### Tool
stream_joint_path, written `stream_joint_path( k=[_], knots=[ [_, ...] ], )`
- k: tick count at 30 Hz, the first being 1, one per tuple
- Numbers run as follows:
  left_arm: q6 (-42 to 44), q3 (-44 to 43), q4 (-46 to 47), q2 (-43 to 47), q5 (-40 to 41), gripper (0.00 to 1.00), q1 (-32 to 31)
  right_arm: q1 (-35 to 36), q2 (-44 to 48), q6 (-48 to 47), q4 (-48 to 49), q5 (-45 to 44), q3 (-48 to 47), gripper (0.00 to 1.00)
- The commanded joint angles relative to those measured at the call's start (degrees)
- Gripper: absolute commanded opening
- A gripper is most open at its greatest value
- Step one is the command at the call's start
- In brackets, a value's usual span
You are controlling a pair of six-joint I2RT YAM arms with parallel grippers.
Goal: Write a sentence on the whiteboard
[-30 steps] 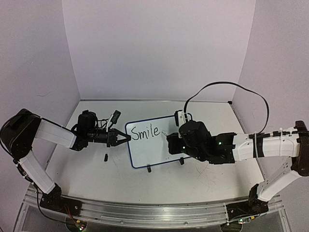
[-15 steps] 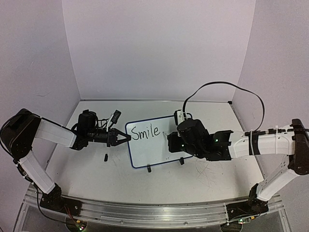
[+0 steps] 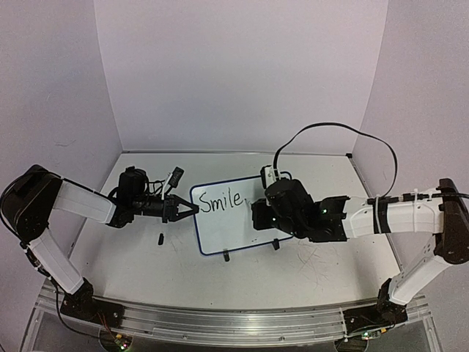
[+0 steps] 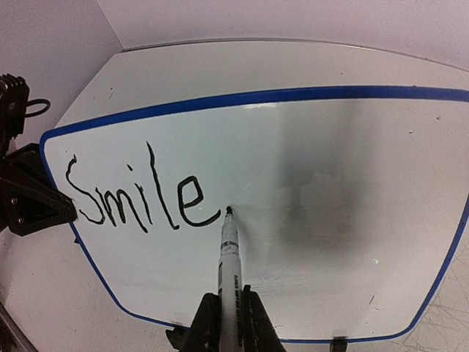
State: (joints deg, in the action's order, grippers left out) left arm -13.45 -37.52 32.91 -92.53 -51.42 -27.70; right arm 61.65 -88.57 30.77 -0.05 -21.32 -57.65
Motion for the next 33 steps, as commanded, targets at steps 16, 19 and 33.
stream_joint_path(
  k=[16,19,33],
  knots=[
    [2.45,-1.66,-3.29,-0.97,2.84,0.0,-0.16,-0.9,-1.36,1.83,-2.91,-2.58,-2.92,0.0],
    [2.38,-1.71,-3.29,-0.98,2.84,0.0,-0.16,-0.94,-1.49,2.16,-3.48,-2.99,-3.09,0.0],
    [2.46,-1.94,-3.55,-0.93,2.98,0.0,-0.16,4.11,1.82,-6.97,2.65,6.22,-3.12,0.0]
  ],
)
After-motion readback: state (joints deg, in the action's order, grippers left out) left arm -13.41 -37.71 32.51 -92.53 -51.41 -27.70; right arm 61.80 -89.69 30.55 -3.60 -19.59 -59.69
